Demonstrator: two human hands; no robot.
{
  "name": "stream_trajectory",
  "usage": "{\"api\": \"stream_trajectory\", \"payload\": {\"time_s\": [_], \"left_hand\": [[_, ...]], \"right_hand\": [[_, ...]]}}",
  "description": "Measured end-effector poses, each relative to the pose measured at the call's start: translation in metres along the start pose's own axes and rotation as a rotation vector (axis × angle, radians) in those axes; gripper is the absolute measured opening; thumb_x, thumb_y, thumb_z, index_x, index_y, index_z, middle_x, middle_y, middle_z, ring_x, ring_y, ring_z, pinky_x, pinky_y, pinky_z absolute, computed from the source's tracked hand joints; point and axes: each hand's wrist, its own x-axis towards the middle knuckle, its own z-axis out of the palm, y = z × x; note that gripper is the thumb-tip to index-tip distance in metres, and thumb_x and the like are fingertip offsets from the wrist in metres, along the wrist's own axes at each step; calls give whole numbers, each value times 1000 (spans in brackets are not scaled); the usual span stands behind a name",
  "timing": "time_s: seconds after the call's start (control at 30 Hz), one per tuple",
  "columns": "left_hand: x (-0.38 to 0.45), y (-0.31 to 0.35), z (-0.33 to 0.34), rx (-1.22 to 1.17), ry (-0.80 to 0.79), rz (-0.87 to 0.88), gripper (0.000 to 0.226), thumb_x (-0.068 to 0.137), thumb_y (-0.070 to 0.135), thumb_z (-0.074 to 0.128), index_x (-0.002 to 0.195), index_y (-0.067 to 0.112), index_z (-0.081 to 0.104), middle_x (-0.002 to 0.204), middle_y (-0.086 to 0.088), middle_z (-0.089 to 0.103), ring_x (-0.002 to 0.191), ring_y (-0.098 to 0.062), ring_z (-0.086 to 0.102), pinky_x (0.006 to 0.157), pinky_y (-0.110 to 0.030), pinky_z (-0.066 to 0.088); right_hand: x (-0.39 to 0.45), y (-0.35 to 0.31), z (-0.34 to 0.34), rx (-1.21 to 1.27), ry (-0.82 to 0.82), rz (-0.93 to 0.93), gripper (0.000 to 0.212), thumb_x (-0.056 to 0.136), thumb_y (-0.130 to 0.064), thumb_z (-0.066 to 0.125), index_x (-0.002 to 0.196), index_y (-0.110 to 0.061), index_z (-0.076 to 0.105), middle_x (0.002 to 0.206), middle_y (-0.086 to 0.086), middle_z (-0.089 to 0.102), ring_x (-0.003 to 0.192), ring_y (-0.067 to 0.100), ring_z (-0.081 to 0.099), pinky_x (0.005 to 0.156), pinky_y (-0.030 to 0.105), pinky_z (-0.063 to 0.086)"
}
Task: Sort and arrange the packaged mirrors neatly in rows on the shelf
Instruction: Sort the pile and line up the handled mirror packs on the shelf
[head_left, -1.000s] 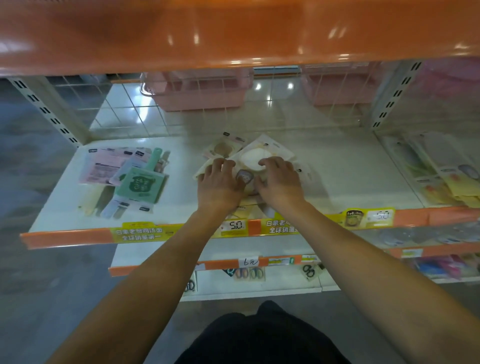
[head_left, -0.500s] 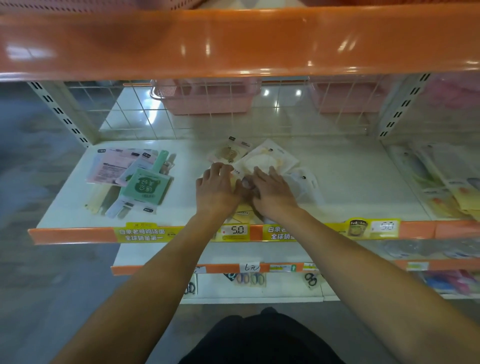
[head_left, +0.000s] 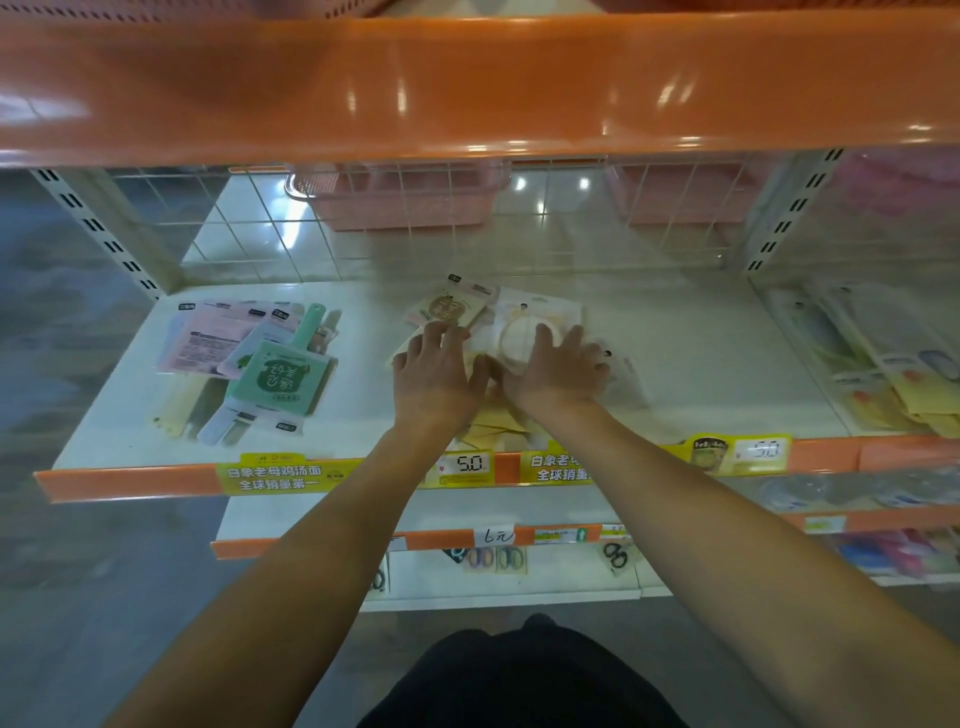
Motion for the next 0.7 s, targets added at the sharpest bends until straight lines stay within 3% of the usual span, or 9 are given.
{"api": "stream_trajectory", "payload": {"time_s": [0.13,0.27,0.43,0.53,0.6,0.7], "left_hand": [[3,-8,-4,7,-13,-30,42,89,38,51,126,18,50,134,-5,48,121,-28,47,97,-43,39],[5,-13,-3,16,-6,-32,40,90,40,50,124,18,50,131,-6,49,119,-29,48,96,-43,40],[4,-11,-1,-1,-11,-30,39,91,41,48,125,20,50,134,-4,46,119,-28,48,97,-43,39],[4,-14,-1,1,-19,-22,39,92,42,47,125,21,49,137,-3,45,121,-27,47,98,-44,40],[4,-16,-1,-1,-25,-10,40,92,41,47,126,20,49,136,-4,45,121,-28,47,98,-44,39],[6,-16,-2,-7,-36,6,39,92,40,47,126,20,49,136,-4,45,121,-28,47,98,-43,37]], "right_hand": [[3,-9,5,-62,-67,-95,66,78,-55,56,135,-28,36,148,15,22,133,48,24,105,55,28],[8,3,-2,-9,-92,-198,69,65,-51,61,128,-30,41,144,6,30,131,43,29,102,54,31],[6,0,-1,28,-81,-81,81,77,-63,57,145,-37,21,160,19,-6,144,47,1,113,57,15],[5,-3,0,11,-32,-19,64,79,-67,56,130,-32,40,152,28,17,139,44,18,108,53,24],[8,0,1,35,27,-38,52,79,-63,57,120,-32,49,138,20,39,129,40,31,100,48,30],[8,7,1,100,73,-48,60,80,-61,58,134,-38,45,137,14,41,127,38,35,100,46,34]]}}
